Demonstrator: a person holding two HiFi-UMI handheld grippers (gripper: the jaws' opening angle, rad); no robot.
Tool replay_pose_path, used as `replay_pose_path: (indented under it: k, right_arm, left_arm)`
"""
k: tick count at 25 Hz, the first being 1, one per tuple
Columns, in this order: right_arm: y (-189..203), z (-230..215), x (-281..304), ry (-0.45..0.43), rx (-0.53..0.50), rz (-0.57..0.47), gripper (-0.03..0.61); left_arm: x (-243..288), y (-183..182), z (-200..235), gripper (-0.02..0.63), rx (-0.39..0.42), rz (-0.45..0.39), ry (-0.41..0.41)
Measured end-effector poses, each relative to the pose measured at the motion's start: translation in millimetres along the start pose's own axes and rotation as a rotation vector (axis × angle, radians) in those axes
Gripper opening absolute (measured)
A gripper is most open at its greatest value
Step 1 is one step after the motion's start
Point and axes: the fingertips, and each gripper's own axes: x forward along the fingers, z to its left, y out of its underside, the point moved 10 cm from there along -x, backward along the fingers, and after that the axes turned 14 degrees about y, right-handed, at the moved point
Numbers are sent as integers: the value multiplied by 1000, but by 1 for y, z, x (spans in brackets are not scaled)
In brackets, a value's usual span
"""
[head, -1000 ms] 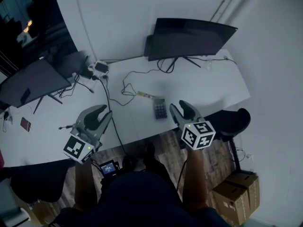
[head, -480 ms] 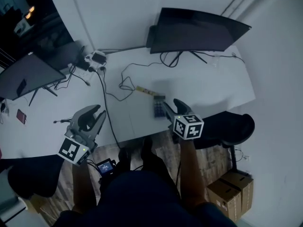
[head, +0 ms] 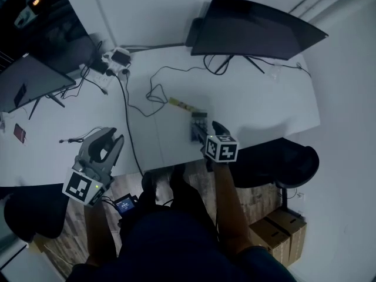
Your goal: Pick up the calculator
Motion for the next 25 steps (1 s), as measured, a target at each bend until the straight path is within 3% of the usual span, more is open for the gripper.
replay_pose_path:
  k: [3, 5, 9, 18, 25]
  right_arm:
    - [14, -2, 21, 26, -5, 49, 323]
    - [22, -2, 33, 37, -7, 78, 375]
    - [35, -1, 53, 63, -7, 125, 407]
    - [57, -2, 86, 153, -49, 179, 416]
    - [62, 0, 97, 190, -69, 187, 422]
  left_arm:
    - [1, 7, 1, 89, -20, 21, -11]
    - [1, 13, 1, 89, -43, 45, -16]
    - [4, 23, 1, 89, -51, 29, -16]
    - [3, 44, -6, 89, -120, 122, -34]
    - [0, 52, -10, 89, -131, 131, -42]
